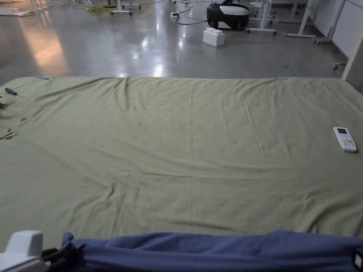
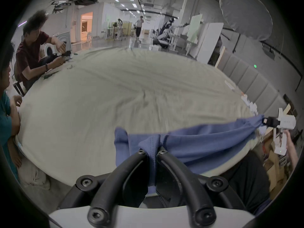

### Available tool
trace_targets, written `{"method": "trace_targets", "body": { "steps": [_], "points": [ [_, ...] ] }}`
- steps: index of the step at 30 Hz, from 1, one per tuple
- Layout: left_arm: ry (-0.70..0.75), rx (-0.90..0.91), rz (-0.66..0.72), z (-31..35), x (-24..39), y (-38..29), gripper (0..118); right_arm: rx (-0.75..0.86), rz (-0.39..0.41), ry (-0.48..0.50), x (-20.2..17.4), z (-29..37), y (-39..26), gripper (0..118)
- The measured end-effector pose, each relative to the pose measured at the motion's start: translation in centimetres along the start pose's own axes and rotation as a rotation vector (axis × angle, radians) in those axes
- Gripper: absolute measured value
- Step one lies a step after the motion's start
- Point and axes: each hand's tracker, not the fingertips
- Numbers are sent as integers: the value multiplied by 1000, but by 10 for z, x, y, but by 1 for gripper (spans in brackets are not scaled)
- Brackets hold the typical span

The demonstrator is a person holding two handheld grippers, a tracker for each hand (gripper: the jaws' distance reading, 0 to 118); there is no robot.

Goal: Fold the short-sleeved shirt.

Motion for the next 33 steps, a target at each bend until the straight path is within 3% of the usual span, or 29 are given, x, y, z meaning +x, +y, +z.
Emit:
{"method": "trace_targets", "body": {
  "steps": [4, 5, 6, 7, 8, 9, 10, 15, 23, 29, 31, 32, 33],
  "points": [
    [24, -11, 35, -28, -15, -21, 9, -50, -18, -13, 1, -19, -22, 0],
    [50, 13, 25, -27, -16, -20, 16, -60, -14, -18, 1, -21, -25, 0],
    [94, 41, 3, -25, -16, -20, 40, -77, -5, -25, 0, -22, -27, 4],
    [115, 66, -4, -22, -18, -20, 64, -82, 4, -28, 0, -22, -29, 22],
    [118, 91, -2, -16, -20, -19, 85, -84, 15, -31, 12, -26, -34, 53],
    [110, 121, 4, -6, -19, -18, 96, -81, 26, -41, 12, -23, -34, 84],
    [116, 163, 24, 8, -20, -15, 96, -43, 35, -52, 13, -15, -32, 85],
    [133, 407, 15, 90, 1, 7, 96, 171, 9, -50, 3, 33, -13, 81],
    [252, 794, -128, 203, 77, 30, 95, 645, 87, -12, -85, 143, 29, 81],
    [281, 891, -215, 223, 110, 35, 93, 743, 205, 37, -129, 169, 35, 80],
    [235, 897, -211, 222, 114, 32, 82, 756, 234, 56, -137, 173, 32, 63],
    [218, 877, -197, 221, 117, 31, 76, 745, 234, 63, -141, 172, 29, 46],
    [208, 861, -190, 220, 119, 31, 61, 747, 242, 64, -144, 172, 27, 22]
  ]
}}
